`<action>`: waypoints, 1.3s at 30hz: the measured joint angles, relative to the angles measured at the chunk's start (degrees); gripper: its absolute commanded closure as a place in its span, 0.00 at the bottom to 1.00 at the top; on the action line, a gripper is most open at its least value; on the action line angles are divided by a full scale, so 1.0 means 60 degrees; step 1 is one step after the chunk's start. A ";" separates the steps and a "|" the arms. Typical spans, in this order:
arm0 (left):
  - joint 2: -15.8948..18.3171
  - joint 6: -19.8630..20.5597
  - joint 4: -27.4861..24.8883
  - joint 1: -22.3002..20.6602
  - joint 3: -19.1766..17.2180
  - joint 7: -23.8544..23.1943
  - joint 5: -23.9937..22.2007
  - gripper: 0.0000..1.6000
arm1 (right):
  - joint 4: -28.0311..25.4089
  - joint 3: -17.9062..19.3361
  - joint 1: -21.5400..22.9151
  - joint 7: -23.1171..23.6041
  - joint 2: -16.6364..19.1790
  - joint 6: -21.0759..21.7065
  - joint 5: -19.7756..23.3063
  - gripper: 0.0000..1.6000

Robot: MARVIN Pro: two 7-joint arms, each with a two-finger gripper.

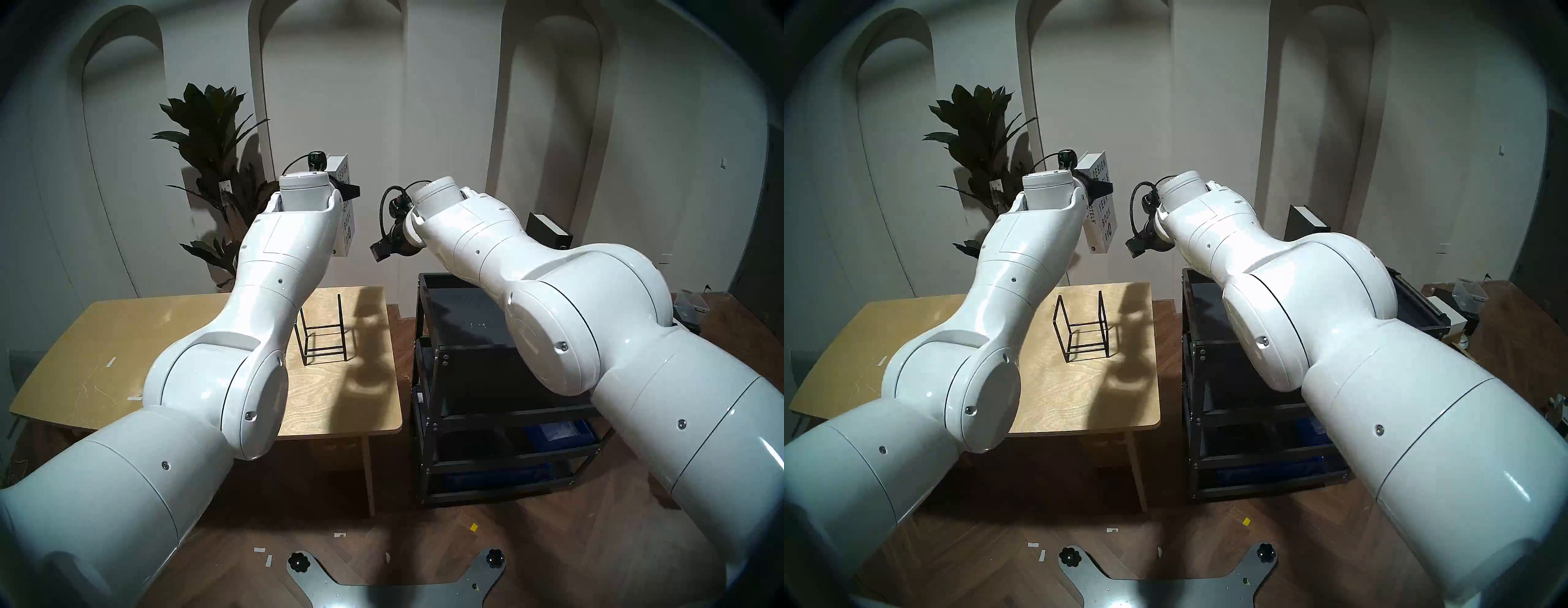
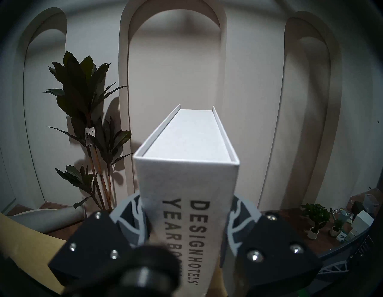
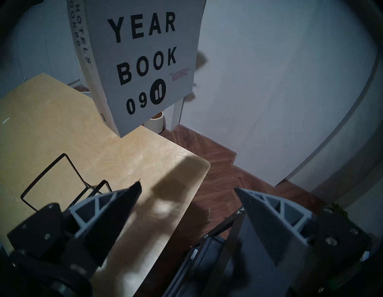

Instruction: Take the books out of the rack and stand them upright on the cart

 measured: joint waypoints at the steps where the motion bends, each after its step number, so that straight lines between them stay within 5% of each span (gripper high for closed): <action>1: -0.0013 0.0005 0.0031 -0.0015 0.0000 0.0015 0.0000 1.00 | -0.0015 -0.0058 -0.0006 0.0046 0.0014 -0.0092 -0.0051 0.00; 17: -0.0150 0.0077 0.0479 -0.0328 -0.0078 0.0276 -0.0008 1.00 | -0.0258 -0.0939 -0.0152 0.0790 0.0266 -0.1770 -0.0789 0.00; 39: -0.0352 0.0127 0.1104 -0.1046 -0.0955 0.0947 -0.0637 1.00 | -0.0641 -0.2658 -0.0491 0.1787 0.0272 -0.4398 -0.2202 0.00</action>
